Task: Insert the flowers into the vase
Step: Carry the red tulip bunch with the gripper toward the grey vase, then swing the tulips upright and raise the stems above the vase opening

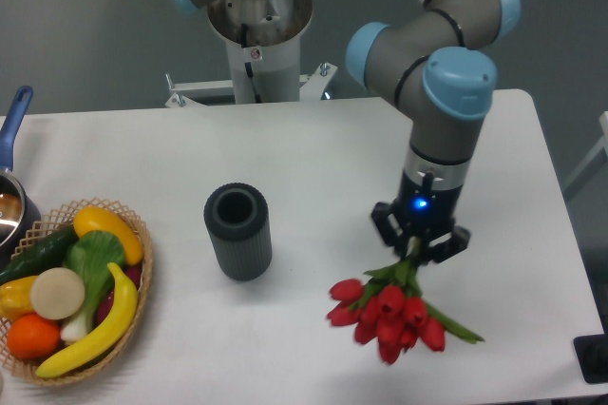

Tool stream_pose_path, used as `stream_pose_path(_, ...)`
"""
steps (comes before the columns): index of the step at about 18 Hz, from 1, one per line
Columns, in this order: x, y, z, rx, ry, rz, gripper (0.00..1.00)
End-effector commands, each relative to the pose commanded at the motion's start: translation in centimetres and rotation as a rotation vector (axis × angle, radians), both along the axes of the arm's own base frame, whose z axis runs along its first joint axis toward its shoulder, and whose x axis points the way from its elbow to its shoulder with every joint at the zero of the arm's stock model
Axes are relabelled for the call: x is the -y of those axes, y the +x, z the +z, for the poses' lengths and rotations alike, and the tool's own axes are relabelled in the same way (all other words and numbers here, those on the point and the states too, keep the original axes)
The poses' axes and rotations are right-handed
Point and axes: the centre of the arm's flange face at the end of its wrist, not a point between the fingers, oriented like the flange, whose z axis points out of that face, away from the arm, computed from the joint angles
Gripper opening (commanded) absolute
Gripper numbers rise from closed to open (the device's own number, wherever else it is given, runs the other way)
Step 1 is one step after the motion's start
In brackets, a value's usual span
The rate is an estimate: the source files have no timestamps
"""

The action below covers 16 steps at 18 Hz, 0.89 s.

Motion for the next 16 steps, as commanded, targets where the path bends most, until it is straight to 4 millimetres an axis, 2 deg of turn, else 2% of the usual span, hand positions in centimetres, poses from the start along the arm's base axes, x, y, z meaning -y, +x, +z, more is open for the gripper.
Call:
stream_pose_path(3, -0.3, 1.8, 3.6, 0.041, 0.148, -0.071, 0.00)
stream_pose_path(6, 0.0, 3.3, 7.9, -0.003, 0.271, -0.125, 0.00)
stream_pose_path(9, 0.5, 5.3, 11.7, 0.047, 0.472, -0.242, 0.00)
stream_pose_path(14, 2.4, 9.0, 12.5, 0.143, 0.608, -0.332, 0.00)
stream_pose_path(16, 3.5, 10.8, 12.2, 0.179, 0.635, -0.347, 0.00)
